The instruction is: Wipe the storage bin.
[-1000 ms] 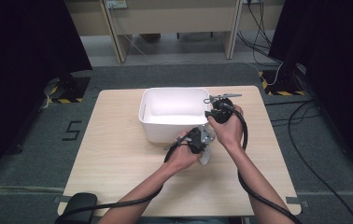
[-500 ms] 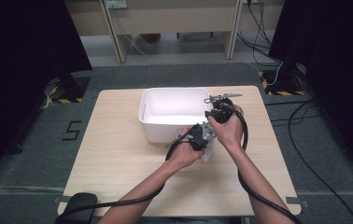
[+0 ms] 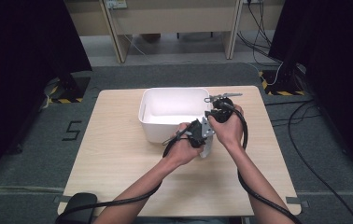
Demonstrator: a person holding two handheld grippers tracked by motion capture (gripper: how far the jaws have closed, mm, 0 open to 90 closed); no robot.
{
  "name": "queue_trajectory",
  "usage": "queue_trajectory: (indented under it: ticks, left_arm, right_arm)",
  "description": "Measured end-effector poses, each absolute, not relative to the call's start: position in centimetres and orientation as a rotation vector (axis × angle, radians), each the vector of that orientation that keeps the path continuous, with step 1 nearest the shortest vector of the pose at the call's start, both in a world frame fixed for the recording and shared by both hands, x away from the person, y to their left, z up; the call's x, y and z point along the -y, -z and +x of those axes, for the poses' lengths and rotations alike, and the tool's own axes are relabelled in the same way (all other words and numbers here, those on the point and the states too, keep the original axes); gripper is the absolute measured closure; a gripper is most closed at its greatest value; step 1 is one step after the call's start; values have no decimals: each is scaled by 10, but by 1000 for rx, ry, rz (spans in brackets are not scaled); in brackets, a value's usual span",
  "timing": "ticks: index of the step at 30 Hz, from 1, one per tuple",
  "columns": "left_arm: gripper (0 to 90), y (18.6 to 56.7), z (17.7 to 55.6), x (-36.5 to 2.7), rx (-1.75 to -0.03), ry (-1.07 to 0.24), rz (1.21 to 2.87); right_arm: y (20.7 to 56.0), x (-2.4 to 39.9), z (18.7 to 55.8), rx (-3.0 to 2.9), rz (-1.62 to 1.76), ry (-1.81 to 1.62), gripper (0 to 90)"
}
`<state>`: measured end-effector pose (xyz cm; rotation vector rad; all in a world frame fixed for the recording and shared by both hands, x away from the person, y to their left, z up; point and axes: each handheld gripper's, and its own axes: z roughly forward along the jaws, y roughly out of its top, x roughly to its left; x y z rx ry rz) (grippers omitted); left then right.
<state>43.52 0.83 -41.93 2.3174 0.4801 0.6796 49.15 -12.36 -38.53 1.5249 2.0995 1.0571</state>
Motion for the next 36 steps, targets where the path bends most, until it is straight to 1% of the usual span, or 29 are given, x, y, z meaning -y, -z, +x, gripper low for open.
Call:
queue_trajectory:
  ticks: [7,14,17,19,27,28,29,36]
  left_arm:
    - [778,420,434,-11,-477,-667,2324]
    - [777,418,425,-30,-491,-664,2340]
    - [777,417,421,-39,-498,-644,2328]
    - [777,417,418,-44,-505,-653,2329]
    - [777,417,408,-74,-553,-647,2308]
    - [778,416,405,-83,-564,-652,2301]
    - [778,416,405,-83,-564,-652,2301]
    - [778,417,395,-128,-651,-672,2278]
  right_arm:
    - [385,125,493,-2114,1543,-1060,710]
    - [389,122,496,-2125,1591,-1069,624]
    - [388,122,495,-2116,1598,-1073,613]
    - [388,121,496,-2111,1611,-1081,604]
    - [390,126,500,-2091,1631,-1066,599]
    - [391,126,500,-2094,1631,-1062,601]
    - [391,126,500,-2094,1631,-1062,601]
    - [393,118,500,-2105,1620,-1043,622]
